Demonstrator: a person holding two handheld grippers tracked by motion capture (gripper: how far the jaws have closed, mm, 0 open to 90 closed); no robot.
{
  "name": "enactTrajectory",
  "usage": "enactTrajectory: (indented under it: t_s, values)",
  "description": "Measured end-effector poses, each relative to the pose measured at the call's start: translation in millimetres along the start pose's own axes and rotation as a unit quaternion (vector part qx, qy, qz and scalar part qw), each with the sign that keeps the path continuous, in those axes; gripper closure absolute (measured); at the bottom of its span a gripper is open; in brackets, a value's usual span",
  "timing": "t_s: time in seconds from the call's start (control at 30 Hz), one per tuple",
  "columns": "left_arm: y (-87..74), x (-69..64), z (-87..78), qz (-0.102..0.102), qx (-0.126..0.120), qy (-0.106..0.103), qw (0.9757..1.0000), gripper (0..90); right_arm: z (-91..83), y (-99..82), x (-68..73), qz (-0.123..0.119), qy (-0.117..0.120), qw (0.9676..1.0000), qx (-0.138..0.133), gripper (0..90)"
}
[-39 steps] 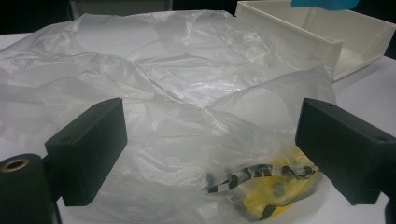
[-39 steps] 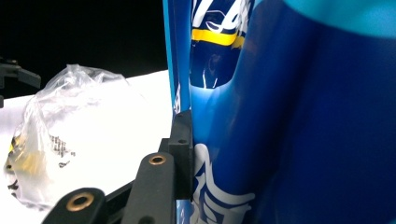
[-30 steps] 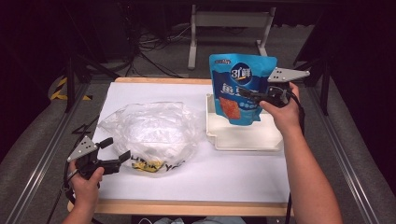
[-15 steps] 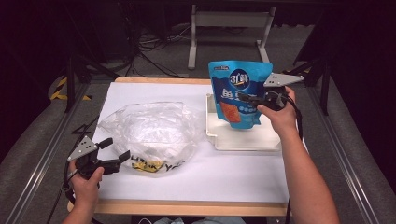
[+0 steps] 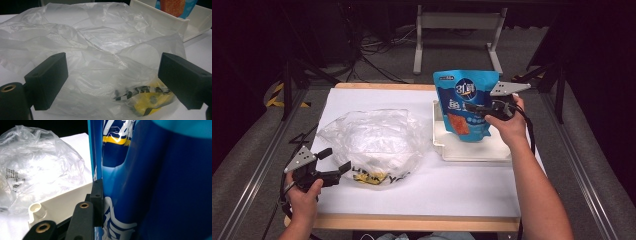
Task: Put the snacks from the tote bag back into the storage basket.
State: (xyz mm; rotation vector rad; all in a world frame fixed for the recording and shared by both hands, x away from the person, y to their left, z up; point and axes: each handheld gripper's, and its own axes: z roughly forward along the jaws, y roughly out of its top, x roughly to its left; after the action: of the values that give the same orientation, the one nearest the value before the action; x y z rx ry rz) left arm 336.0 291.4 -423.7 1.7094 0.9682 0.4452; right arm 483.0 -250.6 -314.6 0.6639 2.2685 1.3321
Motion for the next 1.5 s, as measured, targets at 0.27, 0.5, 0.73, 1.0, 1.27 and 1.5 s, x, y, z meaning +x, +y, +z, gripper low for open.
enactTrajectory:
  t_s: [0.27,0.5,0.73,1.0,1.27,1.5]
  values:
    - [0.0,0.0,0.3,0.0,0.001,0.0,1.0,10.1,2.5,-6.6,-1.1,0.003,-0.001,1.0,0.001,68.6]
    - [-0.1,-0.2,1.0,0.0,0.001,0.0,1.0,10.1,-0.2,-12.6,-4.6,0.016,0.001,0.9998,-0.009,68.4]
    - [-0.1,-0.6,1.0,0.001,0.002,0.0,1.0,10.1,-2.4,-18.4,-9.9,0.016,0.011,0.9997,-0.015,65.9]
    - [-0.7,-0.8,2.6,0.001,0.004,-0.001,1.0,10.1,-12.1,-31.7,-21.0,0.02,0.006,0.9997,-0.012,64.0]
    - [-0.7,-0.8,2.2,0.001,0.005,0.0,1.0,10.1,-15.6,-34.3,-21.3,0.008,0.01,0.9999,-0.008,62.5]
    - [-1.0,-0.5,1.6,-0.001,0.005,0.001,1.0,10.0,-19.6,-38.8,-19.1,0.008,0.013,0.9998,-0.012,60.9]
